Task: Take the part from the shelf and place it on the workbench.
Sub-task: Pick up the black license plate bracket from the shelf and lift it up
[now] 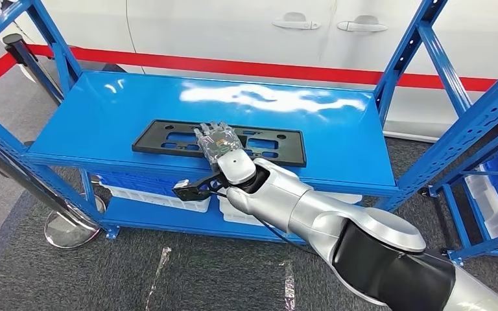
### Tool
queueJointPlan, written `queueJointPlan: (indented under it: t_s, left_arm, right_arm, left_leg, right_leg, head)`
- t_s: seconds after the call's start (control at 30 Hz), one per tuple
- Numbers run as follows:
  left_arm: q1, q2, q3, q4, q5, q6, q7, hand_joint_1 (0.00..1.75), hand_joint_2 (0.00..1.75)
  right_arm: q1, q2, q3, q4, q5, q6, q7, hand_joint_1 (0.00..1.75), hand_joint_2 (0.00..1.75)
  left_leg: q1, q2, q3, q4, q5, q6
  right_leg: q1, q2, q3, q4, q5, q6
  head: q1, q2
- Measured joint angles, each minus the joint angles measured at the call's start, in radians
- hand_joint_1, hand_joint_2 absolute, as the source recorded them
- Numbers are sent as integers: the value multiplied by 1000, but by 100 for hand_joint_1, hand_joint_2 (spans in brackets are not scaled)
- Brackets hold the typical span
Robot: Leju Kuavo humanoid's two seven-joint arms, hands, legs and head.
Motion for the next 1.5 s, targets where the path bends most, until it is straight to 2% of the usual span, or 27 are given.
queueJointPlan:
  t_s: [0.03, 0.07, 0.17, 0.27, 0.33, 0.4, 0.43, 0.47, 0.5, 0.57, 0.6, 0.63, 0.77, 0.83, 0.9, 0.93, 0.97, 1.0, 1.07, 1.13, 1.2, 1.27, 1.33, 1.4, 1.43, 1.47, 1.5]
  left_arm:
    - [0, 0, 0, 0, 0, 0, 0, 0, 0]
    - [-1, 0, 0, 0, 0, 0, 0, 0, 0]
    - [-3, 0, 1, 0, 0, 0, 0, 0, 0]
    - [-2, -1, 1, 0, 0, 0, 0, 0, 0]
    - [-3, -1, 2, 0, 0, 0, 0, 0, 0]
    - [-3, -1, 2, 0, 0, 0, 0, 0, 0]
    - [-2, 0, 3, 0, 0, 0, 0, 0, 0]
    - [0, 0, 3, 0, 1, 0, 1, 0, 0]
    - [2, 0, 3, 0, 1, 0, 1, 0, 0]
    - [3, 1, 3, 0, 1, 0, 1, 0, 0]
    - [2, 1, 3, 0, 1, 0, 1, 0, 0]
    - [1, 1, 3, 0, 2, 0, 1, 0, 0]
    - [0, 1, 5, 0, 6, 0, 2, 0, 0]
    - [2, 0, 5, 0, 6, 0, 2, 0, 0]
    - [1, 1, 5, 0, 3, -2, 2, 0, 0]
    - [1, 1, 5, 0, 1, -4, 2, 0, 0]
    - [1, 1, 5, 0, 0, -5, 2, 0, 0]
    - [1, 1, 5, 0, 0, -7, 2, 0, 0]
    - [2, 1, 5, 0, 2, -9, 3, 0, 0]
    - [2, 1, 5, 0, 4, -10, 3, 0, 0]
    - [2, 1, 6, 0, 7, -10, 3, 0, 0]
    - [4, 0, 6, 0, 12, -9, 4, 0, 0]
    - [4, 0, 9, 0, 17, -9, 3, 0, 0]
    - [6, 1, 16, 0, 22, -7, 2, 0, 0]
    - [8, 1, 19, 0, 24, -6, 2, 0, 0]
    - [12, 1, 21, 0, 26, -4, 2, 0, 0]
    - [15, 1, 22, 0, 29, -2, 2, 0, 0]
  right_arm:
    - [-1, 1, 0, 1, 1, 1, -2, 0, 175]
    - [-2, 2, 0, 3, 1, 3, -3, 0, 175]
    - [-3, 4, 0, 6, 4, 5, -5, 0, 175]
    - [-4, 7, 0, 9, 6, 5, -7, 0, 175]
    - [-5, 10, 0, 10, 7, 5, -7, 0, 175]
    - [-3, 10, 0, 12, 8, 6, -8, 0, 175]
    - [0, 11, 0, 13, 8, 6, -8, 0, 175]
    - [3, 11, 0, 14, 8, 6, -8, 0, 175]
    - [4, 12, 0, 15, 8, 6, -8, 0, 175]
    - [2, 13, 0, 17, 8, 6, -8, 0, 175]
    - [0, 14, 0, 17, 8, 6, -8, 0, 175]
    - [-1, 15, 0, 18, 8, 6, -8, 0, 175]
    - [0, 15, 0, 20, 9, 8, -9, 0, 175]
    - [0, 14, 0, 20, 12, 9, -9, 0, 175]
    - [3, 12, 0, 22, 14, 12, -9, 0, 175]
    - [7, 10, 1, 23, 15, 15, -8, 0, 175]
    - [9, 8, 1, 25, 15, 17, -8, 0, 175]
    - [10, 6, 1, 26, 15, 19, -7, 0, 175]
    - [8, 3, 2, 29, 15, 23, -4, 0, 175]
    - [4, 0, 2, 30, 15, 25, -1, 0, 175]
    - [2, -3, 2, 31, 15, 29, 3, 0, 175]
    - [2, -6, 2, 34, 15, 45, 9, 0, 175]
    - [1, -9, 2, 36, 13, 69, 18, 0, 175]
    - [3, -18, 2, 39, 6, 85, 27, 0, 175]
    - [6, -25, 2, 41, 1, 87, 29, 0, 175]
    - [10, -34, 2, 43, -6, 88, 31, 0, 175]
    - [14, -42, 1, 44, -12, 87, 31, 0, 175]
  left_leg:
    - [-2, -1, 5, 3, -7, -4]
    - [-3, -2, 6, 5, -12, -8]
    - [-4, -2, 7, 3, -16, -21]
    - [-3, 1, 7, 15, -30, -35]
    - [0, 4, -36, 105, -72, -46]
    - [2, 5, -112, 240, -116, -54]
    - [2, 5, -140, 277, -116, -56]
    - [2, 5, -149, 275, -95, -55]
    - [2, 5, -138, 231, -54, -54]
    - [0, 4, -83, 91, 28, -46]
    - [-3, 4, -59, 35, 48, -41]
    - [-6, 3, -47, 6, 53, -36]
    - [-3, 5, -37, -11, 45, -16]
    - [1, 7, -32, -17, 46, -5]
    - [0, 7, -32, -16, 43, 3]
    - [0, 7, -32, -14, 42, 4]
    - [0, 6, -31, -12, 39, 5]
    - [0, 6, -31, -8, 36, 4]
    - [0, 4, -32, 2, 28, -2]
    - [-4, 3, -37, 14, 20, -12]
    - [-5, 3, -39, 16, 18, -21]
    - [-2, 4, -43, 27, 8, -32]
    - [1, 6, -73, 95, -34, -43]
    - [3, 6, -129, 214, -87, -51]
    - [4, 6, -154, 262, -102, -53]
    - [4, 6, -166, 283, -99, -54]
    - [4, 6, -161, 267, -79, -53]
  right_leg:
    - [3, 0, 31, -68, 29, -4]
    - [4, 1, 52, -111, 41, -8]
    - [9, 4, 65, -135, 33, -13]
    - [2, 5, 78, -149, 32, -23]
    - [-3, 3, 91, -157, 29, -29]
    - [-3, 2, 98, -158, 23, -33]
    - [-3, 2, 103, -157, 20, -33]
    - [-3, 3, 108, -157, 15, -33]
    - [-3, 5, 115, -157, 11, -32]
    - [-1, 6, 128, -157, 1, -28]
    - [0, 7, 131, -156, -2, -25]
    - [2, 7, 131, -157, -4, -21]
    - [5, 5, 121, -141, -19, -4]
    - [4, 3, 79, -56, -64, 3]
    - [4, 2, 8, 75, -112, 6]
    - [3, 2, -19, 119, -119, 7]
    - [2, 2, -29, 128, -109, 7]
    - [1, 2, -20, 98, -82, 7]
    - [-1, 1, 34, -28, -17, 2]
    - [1, 1, 75, -115, 10, -4]
    - [5, 3, 80, -127, 8, -10]
    - [1, 4, 84, -132, 11, -19]
    - [-4, 3, 89, -138, 14, -27]
    - [-4, 2, 90, -138, 12, -31]
    - [-4, 3, 90, -138, 12, -31]
    - [-3, 3, 91, -137, 10, -31]
    - [-3, 4, 92, -136, 9, -31]
  head:
    - [0, 0]
    - [-1, 0]
    - [-2, 0]
    - [-2, 0]
    - [-6, 0]
    - [-8, 0]
    - [-8, 0]
    - [-8, 0]
    - [-8, 0]
    - [-8, 0]
    - [-8, 0]
    - [-8, 0]
    - [-7, 0]
    - [-4, 0]
    - [-2, 0]
    - [-2, 0]
    - [-2, 0]
    - [-2, 0]
    - [-2, 0]
    - [-3, 0]
    - [-3, 0]
    - [-3, 0]
    - [-6, 0]
    - [-8, 0]
    - [-7, 0]
    - [-7, 0]
    - [-7, 0]
